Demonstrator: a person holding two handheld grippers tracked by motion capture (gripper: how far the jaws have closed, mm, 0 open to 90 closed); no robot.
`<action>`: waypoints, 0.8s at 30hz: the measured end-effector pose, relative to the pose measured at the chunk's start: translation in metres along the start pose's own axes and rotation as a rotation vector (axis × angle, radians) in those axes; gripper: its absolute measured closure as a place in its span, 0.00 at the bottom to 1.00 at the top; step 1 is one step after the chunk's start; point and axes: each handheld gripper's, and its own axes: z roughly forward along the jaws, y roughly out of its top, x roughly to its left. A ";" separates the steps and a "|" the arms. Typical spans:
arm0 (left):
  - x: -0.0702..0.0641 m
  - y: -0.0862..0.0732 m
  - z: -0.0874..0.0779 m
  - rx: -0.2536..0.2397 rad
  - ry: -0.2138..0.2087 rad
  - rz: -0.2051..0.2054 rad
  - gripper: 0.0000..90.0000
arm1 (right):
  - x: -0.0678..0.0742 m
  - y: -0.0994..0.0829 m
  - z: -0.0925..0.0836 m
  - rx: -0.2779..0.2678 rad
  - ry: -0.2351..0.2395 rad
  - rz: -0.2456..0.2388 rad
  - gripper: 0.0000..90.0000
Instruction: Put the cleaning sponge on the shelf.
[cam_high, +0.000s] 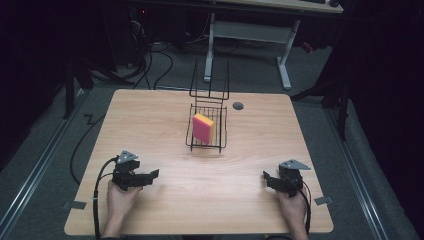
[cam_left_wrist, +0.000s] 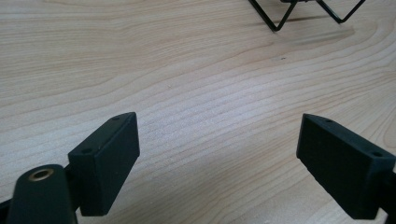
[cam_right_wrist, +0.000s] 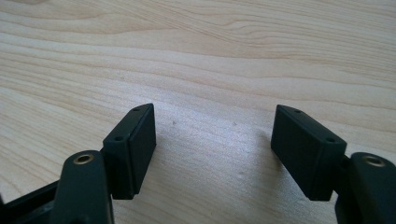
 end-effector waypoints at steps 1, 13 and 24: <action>0.000 -0.001 0.001 -0.001 0.006 0.001 0.15 | 0.000 0.000 0.000 0.000 0.000 0.000 0.35; -0.003 -0.007 0.012 -0.006 0.068 0.030 0.15 | 0.000 0.000 0.000 0.000 0.000 0.000 0.35; -0.005 -0.012 0.022 -0.001 0.117 0.051 0.16 | 0.000 0.000 0.000 0.000 0.000 0.001 0.35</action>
